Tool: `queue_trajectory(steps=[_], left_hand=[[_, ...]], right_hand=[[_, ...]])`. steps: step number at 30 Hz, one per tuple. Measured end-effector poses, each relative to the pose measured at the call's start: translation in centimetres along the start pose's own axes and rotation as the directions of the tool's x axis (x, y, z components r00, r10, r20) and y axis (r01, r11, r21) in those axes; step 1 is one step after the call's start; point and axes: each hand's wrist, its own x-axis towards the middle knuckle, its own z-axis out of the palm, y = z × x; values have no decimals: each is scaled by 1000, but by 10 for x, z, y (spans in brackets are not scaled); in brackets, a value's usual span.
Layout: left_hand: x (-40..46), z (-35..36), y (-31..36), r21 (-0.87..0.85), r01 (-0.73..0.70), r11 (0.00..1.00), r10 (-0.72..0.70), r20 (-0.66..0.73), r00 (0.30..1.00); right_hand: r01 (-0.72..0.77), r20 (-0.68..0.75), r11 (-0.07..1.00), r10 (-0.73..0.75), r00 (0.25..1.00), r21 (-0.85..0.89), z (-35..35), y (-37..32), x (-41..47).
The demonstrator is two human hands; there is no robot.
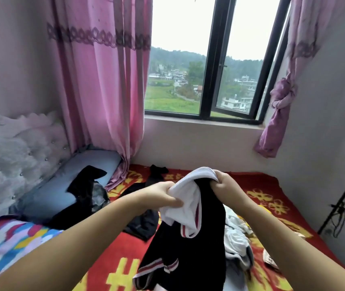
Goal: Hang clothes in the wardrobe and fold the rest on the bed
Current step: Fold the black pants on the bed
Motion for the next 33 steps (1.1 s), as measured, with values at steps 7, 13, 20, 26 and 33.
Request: queue_trajectory(steps=[7, 13, 20, 26, 33], left_hand=[[3, -10, -14, -300, -189, 935, -26, -590, 807], [1, -30, 10, -273, -282, 920, 42, -646, 763], [-7, -24, 36, -216, -367, 905, 145, -654, 743], [-7, -20, 79, -205, -413, 888, 225, -588, 777], [13, 3, 120, -194, -436, 879, 326, -424, 845]], right_hand=[[-120, 137, 958, 87, 987, 260, -3, -4, -15], [-296, 524, 871, 52, 850, 393, -5, -2, -36], [-281, 257, 795, 164, 952, 537, -26, 12, -29], [-188, 178, 927, 135, 975, 324, -28, -1, -25], [-71, 251, 961, 1, 968, 268, 9, -39, -8]])
